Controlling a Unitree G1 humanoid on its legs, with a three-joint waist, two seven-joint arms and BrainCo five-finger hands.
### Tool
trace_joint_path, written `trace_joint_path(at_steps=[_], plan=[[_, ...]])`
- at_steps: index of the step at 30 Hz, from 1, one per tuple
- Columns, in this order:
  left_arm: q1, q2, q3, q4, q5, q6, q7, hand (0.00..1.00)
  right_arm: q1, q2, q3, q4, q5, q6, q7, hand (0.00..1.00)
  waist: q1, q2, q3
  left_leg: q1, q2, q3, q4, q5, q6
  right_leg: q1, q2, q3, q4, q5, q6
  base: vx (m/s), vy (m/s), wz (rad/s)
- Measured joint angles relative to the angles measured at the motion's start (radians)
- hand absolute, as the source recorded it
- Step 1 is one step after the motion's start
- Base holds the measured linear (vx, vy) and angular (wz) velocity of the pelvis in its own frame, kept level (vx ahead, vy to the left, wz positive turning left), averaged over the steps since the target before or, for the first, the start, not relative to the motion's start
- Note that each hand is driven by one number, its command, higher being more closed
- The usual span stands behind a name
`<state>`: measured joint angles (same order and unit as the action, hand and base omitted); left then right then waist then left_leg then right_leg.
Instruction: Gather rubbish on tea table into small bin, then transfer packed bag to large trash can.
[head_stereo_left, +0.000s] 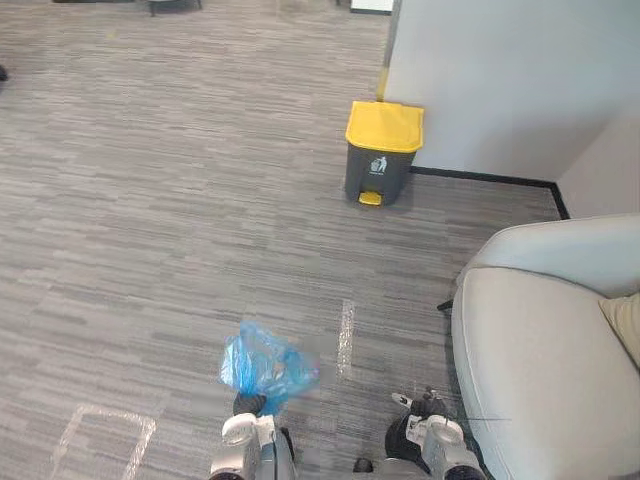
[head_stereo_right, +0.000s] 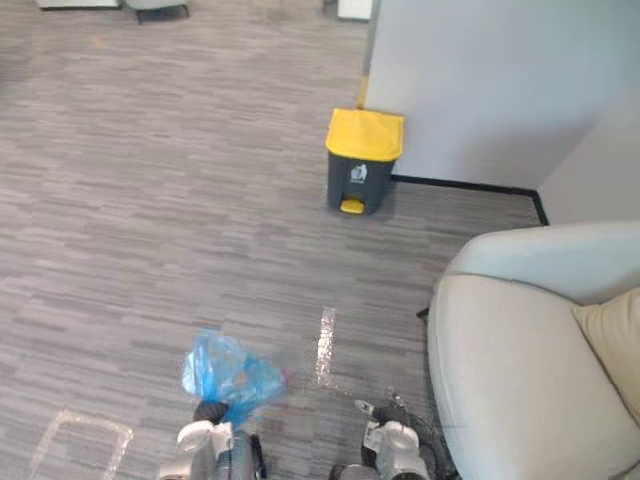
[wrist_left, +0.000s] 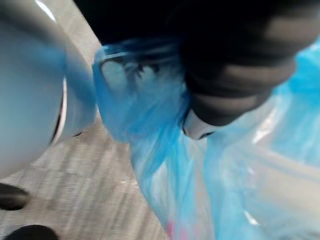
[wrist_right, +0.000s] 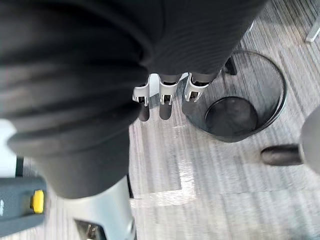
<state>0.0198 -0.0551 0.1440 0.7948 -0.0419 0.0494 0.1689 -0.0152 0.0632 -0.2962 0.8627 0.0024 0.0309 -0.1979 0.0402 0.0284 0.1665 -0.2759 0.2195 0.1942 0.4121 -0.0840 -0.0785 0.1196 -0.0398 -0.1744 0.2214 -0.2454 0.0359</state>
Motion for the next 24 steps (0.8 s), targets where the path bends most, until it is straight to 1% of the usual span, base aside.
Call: trace_joint_path(at_steps=[1, 2, 3, 4, 5, 6, 7, 8, 9, 10, 11, 12, 14, 15, 16, 17, 18, 19, 20, 21, 22, 23, 24], plan=[[-0.012, 0.016, 0.006, 0.007, 0.001, 0.001, 0.003, 1.0, 0.005, 0.002, 0.015, 0.009, 0.0, 0.011, 0.002, 0.0, -0.002, -0.032, 0.0, 0.014, -0.039, 0.024, 0.006, -0.006, 0.013, 0.004, -0.043, 0.023, 0.004, -0.025, 0.018, 0.36, 0.269, -0.12], [-0.019, 0.016, 0.009, 0.002, 0.002, 0.001, 0.003, 1.0, 0.009, 0.002, 0.013, 0.008, 0.0, 0.012, 0.002, 0.0, -0.002, -0.048, -0.01, 0.016, -0.053, 0.033, 0.002, -0.015, 0.023, 0.005, -0.056, 0.026, -0.003, -0.018, 0.012, 0.3, 0.238, 0.01], [-0.027, 0.015, 0.011, 0.002, 0.002, 0.001, 0.002, 1.0, 0.013, 0.002, 0.004, 0.01, 0.0, 0.013, 0.001, 0.0, 0.005, -0.052, -0.012, 0.016, -0.066, 0.043, 0.001, -0.023, 0.032, 0.001, -0.07, 0.032, -0.013, -0.004, 0.011, 0.24, 0.201, -0.04], [-0.028, 0.015, 0.011, 0.002, 0.003, 0.001, 0.002, 1.0, 0.009, 0.002, 0.002, 0.013, 0.0, 0.014, 0.001, 0.0, 0.009, -0.051, -0.012, 0.023, -0.073, 0.053, 0.002, -0.038, 0.036, 0.001, -0.079, 0.045, -0.017, 0.006, 0.018, 0.18, 0.193, -0.31], [-0.028, 0.015, 0.011, 0.007, 0.003, 0.003, 0.003, 1.0, 0.003, 0.004, 0.003, 0.015, -0.001, 0.014, 0.003, 0.0, 0.012, -0.05, -0.01, 0.046, -0.077, 0.082, -0.006, -0.066, 0.041, 0.002, -0.092, 0.072, -0.003, 0.009, 0.022, 0.14, 0.159, -0.62], [-0.013, 0.013, 0.011, 0.016, 0.003, 0.005, 0.003, 1.0, 0.003, 0.007, 0.005, 0.017, -0.001, 0.014, 0.004, 0.0, 0.02, -0.045, -0.009, 0.083, -0.079, 0.114, -0.018, -0.084, 0.045, -0.01, -0.104, 0.1, 0.05, 0.012, 0.028, 0.13, 0.142, -0.78], [0.003, 0.011, 0.009, 0.021, 0.005, 0.006, 0.003, 1.0, 0.005, 0.006, 0.005, 0.017, -0.002, 0.014, 0.004, 0.0, 0.02, -0.037, -0.01, 0.115, -0.079, 0.129, -0.034, -0.104, 0.043, -0.041, -0.11, 0.117, 0.13, 0.016, 0.035, 0.11, 0.121, -0.76], [0.022, 0.014, -0.017, 0.021, 0.007, 0.007, 0.003, 1.0, 0.011, 0.006, 0.008, 0.016, -0.002, 0.014, 0.005, 0.0, 0.015, -0.035, -0.012, 0.154, -0.083, 0.152, -0.056, -0.119, 0.04, -0.117, -0.121, 0.138, 0.297, 0.032, 0.061, 0.12, 0.118, -0.54], [0.028, 0.021, -0.037, 0.021, 0.011, 0.008, 0.003, 1.0, 0.019, 0.006, 0.012, 0.016, -0.002, 0.015, 0.005, 0.0, 0.011, -0.04, -0.008, 0.189, -0.096, 0.158, -0.076, -0.126, 0.041, -0.21, -0.14, 0.151, 0.487, 0.089, 0.089, 0.13, 0.109, -0.27], [0.029, 0.025, -0.051, 0.021, 0.011, 0.009, 0.003, 1.0, 0.032, 0.004, 0.019, 0.017, -0.002, 0.016, 0.005, 0.0, 0.004, -0.042, -0.004, 0.214, -0.101, 0.159, -0.087, -0.133, 0.041, -0.263, -0.15, 0.158, 0.597, 0.119, 0.089, 0.15, 0.071, -0.08], [0.031, 0.03, -0.052, 0.022, 0.011, 0.01, 0.004, 1.0, 0.034, 0.002, 0.026, 0.008, -0.004, 0.016, 0.005, 0.0, -0.003, -0.046, -0.002, 0.243, -0.105, 0.16, -0.1, -0.142, 0.036, -0.32, -0.154, 0.154, 0.686, 0.106, 0.071, 0.17, 0.02, 0.01], [0.031, 0.033, -0.052, 0.022, 0.011, 0.012, 0.005, 1.0, 0.034, 0.001, 0.026, 0.008, -0.004, 0.015, 0.005, 0.0, -0.009, -0.053, -0.005, 0.269, -0.105, 0.159, -0.113, -0.149, 0.031, -0.358, -0.15, 0.138, 0.708, 0.085, 0.06, 0.18, -0.004, 0.0], [0.025, 0.032, -0.054, 0.022, 0.01, 0.013, 0.005, 1.0, 0.03, 0.003, 0.025, 0.003, -0.004, 0.011, 0.006, 0.0, -0.017, -0.058, -0.006, 0.306, -0.101, 0.153, -0.135, -0.158, 0.022, -0.412, -0.148, 0.07, 0.66, 0.039, 0.045, 0.23, -0.075, 0.11], [0.025, 0.029, -0.054, 0.025, 0.01, 0.013, 0.005, 1.0, 0.026, 0.002, 0.024, 0.003, -0.004, 0.009, 0.006, 0.0, -0.022, -0.059, -0.006, 0.332, -0.099, 0.151, -0.156, -0.161, 0.016, -0.431, -0.14, 0.025, 0.566, 0.021, 0.032, 0.39, -0.195, 0.17], [0.025, 0.029, -0.053, 0.027, 0.01, 0.013, 0.005, 1.0, 0.023, 0.002, 0.024, 0.008, -0.004, 0.009, 0.006, 0.0, -0.029, -0.06, -0.006, 0.354, -0.093, 0.147, -0.167, -0.168, 0.005, -0.433, -0.114, -0.003, 0.387, 0.038, 0.02, 0.37, -0.201, 0.15], [0.026, 0.03, -0.053, 0.028, 0.01, 0.013, 0.005, 1.0, 0.021, 0.002, 0.024, 0.014, -0.005, 0.009, 0.006, 0.0, -0.031, -0.065, -0.008, 0.361, -0.094, 0.144, -0.167, -0.174, -0.005, -0.431, -0.108, -0.007, 0.323, 0.056, 0.019, 0.35, -0.192, 0.22], [0.021, 0.034, -0.052, 0.035, 0.011, 0.013, 0.005, 1.0, 0.023, 0.004, 0.021, 0.028, -0.002, 0.01, 0.007, 0.0, -0.036, -0.087, -0.015, 0.375, -0.113, 0.12, -0.171, -0.19, -0.03, -0.416, -0.096, 0.008, 0.208, 0.158, -0.031, 0.32, -0.155, 0.21], [0.011, 0.02, -0.05, 0.059, 0.011, 0.016, 0.005, 1.0, 0.02, -0.011, -0.002, 0.029, -0.005, 0.01, 0.006, 0.0, -0.04, -0.047, -0.015, 0.396, -0.101, 0.071, -0.193, -0.193, -0.036, -0.388, -0.069, -0.018, 0.195, 0.131, -0.021, 0.33, -0.124, 0.14], [0.012, 0.009, -0.05, 0.06, 0.011, 0.015, 0.004, 1.0, 0.017, -0.018, -0.02, 0.03, -0.005, 0.01, 0.005, 0.0, -0.036, -0.025, -0.026, 0.401, -0.092, 0.045, -0.211, -0.19, -0.036, -0.388, -0.05, -0.019, 0.197, 0.108, -0.03, 0.42, -0.132, 0.05], [0.007, 0.003, -0.053, 0.06, 0.011, 0.015, 0.004, 1.0, 0.013, -0.017, -0.036, 0.035, -0.005, 0.011, 0.004, 0.0, -0.034, -0.009, -0.025, 0.419, -0.083, 0.017, -0.216, -0.185, -0.038, -0.385, -0.039, -0.03, 0.224, 0.073, -0.045, 0.44, -0.139, 0.06], [0.007, 0.003, -0.055, 0.06, 0.011, 0.015, 0.002, 1.0, 0.014, -0.015, -0.047, 0.038, -0.005, 0.01, 0.005, 0.0, -0.037, -0.005, -0.026, 0.418, -0.067, -0.007, -0.184, -0.181, -0.041, -0.364, -0.029, -0.042, 0.233, 0.051, -0.063, 0.53, -0.208, 0.21], [0.006, 0.003, -0.055, 0.06, 0.011, 0.015, 0.003, 1.0, 0.015, -0.016, -0.045, 0.044, -0.005, 0.011, 0.005, 0.0, -0.041, -0.009, -0.024, 0.393, -0.05, -0.03, -0.104, -0.181, -0.042, -0.332, -0.023, -0.055, 0.222, 0.035, -0.06, 0.5, -0.231, 0.5], [0.0, 0.003, -0.052, 0.058, 0.011, 0.015, 0.002, 1.0, 0.02, -0.016, -0.044, 0.054, -0.005, 0.011, 0.005, 0.0, -0.048, -0.013, -0.02, 0.31, -0.022, -0.076, 0.107, -0.171, -0.056, -0.27, -0.018, -0.093, 0.189, 0.02, -0.068, 0.33, -0.156, 0.53]])
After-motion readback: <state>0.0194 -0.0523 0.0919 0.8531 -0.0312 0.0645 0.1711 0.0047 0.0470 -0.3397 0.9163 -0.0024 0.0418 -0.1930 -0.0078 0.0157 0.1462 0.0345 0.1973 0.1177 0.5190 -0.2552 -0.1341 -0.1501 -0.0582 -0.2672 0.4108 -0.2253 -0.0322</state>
